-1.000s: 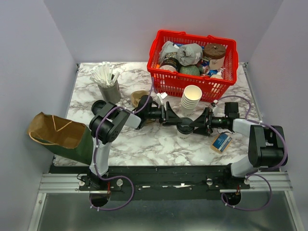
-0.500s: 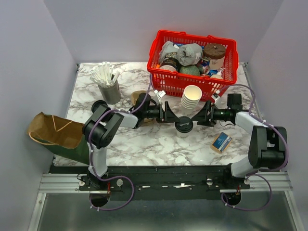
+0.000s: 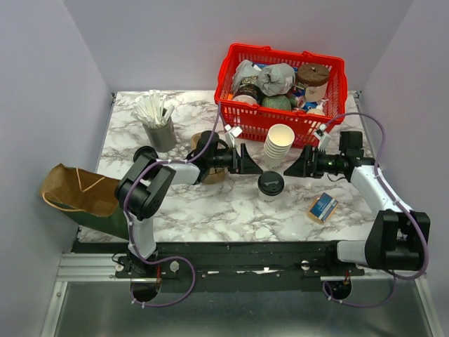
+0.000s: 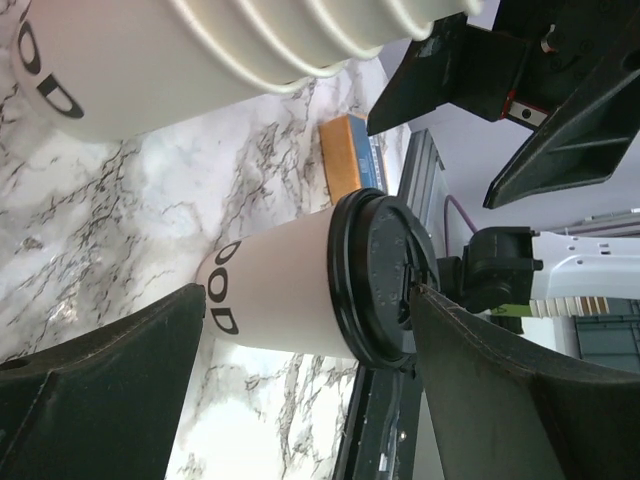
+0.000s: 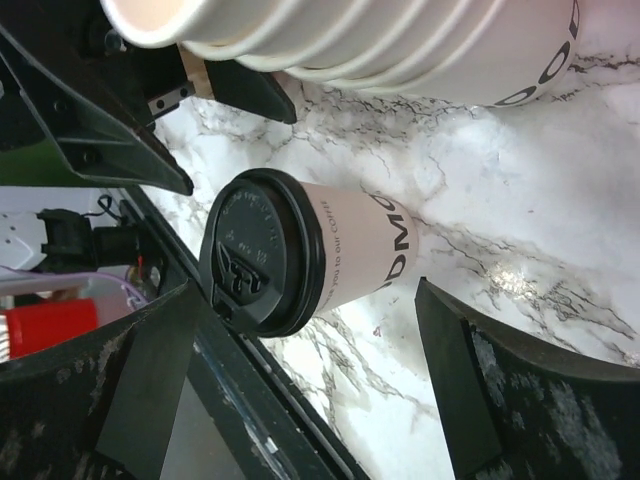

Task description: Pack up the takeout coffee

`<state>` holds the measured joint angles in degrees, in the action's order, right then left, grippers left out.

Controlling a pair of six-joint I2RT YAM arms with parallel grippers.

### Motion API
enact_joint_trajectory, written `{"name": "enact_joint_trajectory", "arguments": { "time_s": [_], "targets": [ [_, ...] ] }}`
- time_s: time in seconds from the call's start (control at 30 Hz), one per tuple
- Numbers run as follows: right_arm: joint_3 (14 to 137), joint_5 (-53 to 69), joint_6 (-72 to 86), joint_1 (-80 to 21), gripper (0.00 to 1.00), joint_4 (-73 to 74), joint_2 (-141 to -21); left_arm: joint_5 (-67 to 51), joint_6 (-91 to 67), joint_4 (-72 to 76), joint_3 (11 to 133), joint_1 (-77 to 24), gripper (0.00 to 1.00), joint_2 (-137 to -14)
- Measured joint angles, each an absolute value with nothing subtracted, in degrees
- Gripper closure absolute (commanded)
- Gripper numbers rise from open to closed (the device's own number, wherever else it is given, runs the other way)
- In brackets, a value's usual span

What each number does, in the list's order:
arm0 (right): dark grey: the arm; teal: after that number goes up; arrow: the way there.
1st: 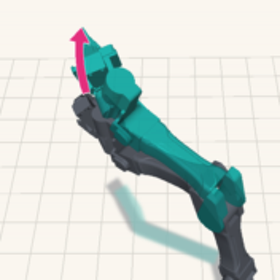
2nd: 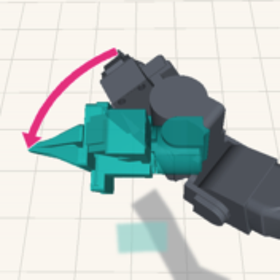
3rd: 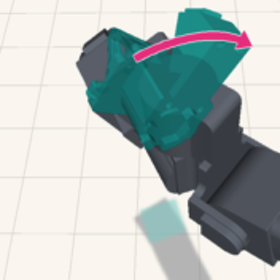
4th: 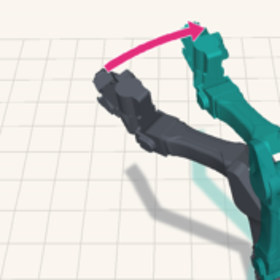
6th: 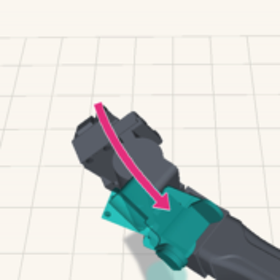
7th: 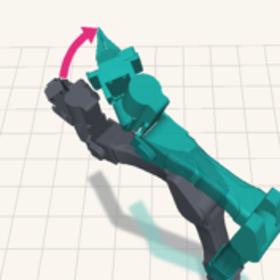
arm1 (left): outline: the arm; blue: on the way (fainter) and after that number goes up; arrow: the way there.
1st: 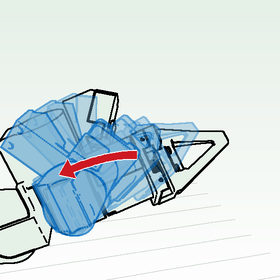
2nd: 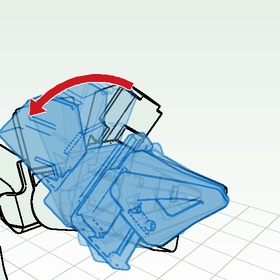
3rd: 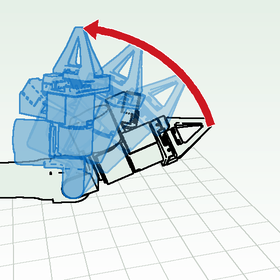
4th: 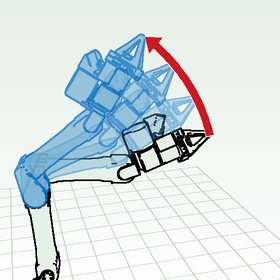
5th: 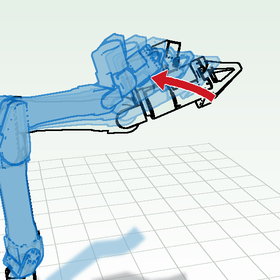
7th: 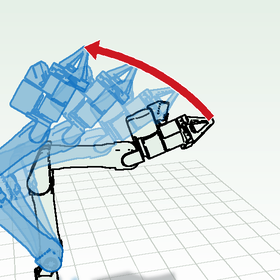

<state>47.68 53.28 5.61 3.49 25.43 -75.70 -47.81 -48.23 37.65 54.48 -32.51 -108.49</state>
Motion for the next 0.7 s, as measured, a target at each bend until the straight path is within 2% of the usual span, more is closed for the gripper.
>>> {"name": "enact_joint_trajectory", "arguments": {
  "time_s": [0.2,0.3,0.43,0.57,0.7],
  "targets": [
    [51.0,50.3,-3.7,3.5,0.0,32.6,-70.0,-49.8,-44.7,34.1,55.5,-33.1,0.08,-104.9],
    [52.0,48.4,-9.8,3.5,0.0,34.4,-63.6,-50.4,-37.9,26.6,56.6,-33.8,0.07,-100.1],
    [55.7,47.9,-18.0,3.5,0.0,36.5,-56.5,-50.6,-21.4,8.6,60.7,-34.0,0.05,-90.8],
    [65.3,49.4,-29.0,0.9,0.01,43.2,-58.6,-50.1,-8.3,-5.7,67.5,-32.6,0.05,-84.7],
    [76.8,47.7,-42.1,-8.1,0.05,53.7,-66.7,-48.5,-1.2,-13.6,73.1,-29.4,0.05,-80.4]
  ]
}}
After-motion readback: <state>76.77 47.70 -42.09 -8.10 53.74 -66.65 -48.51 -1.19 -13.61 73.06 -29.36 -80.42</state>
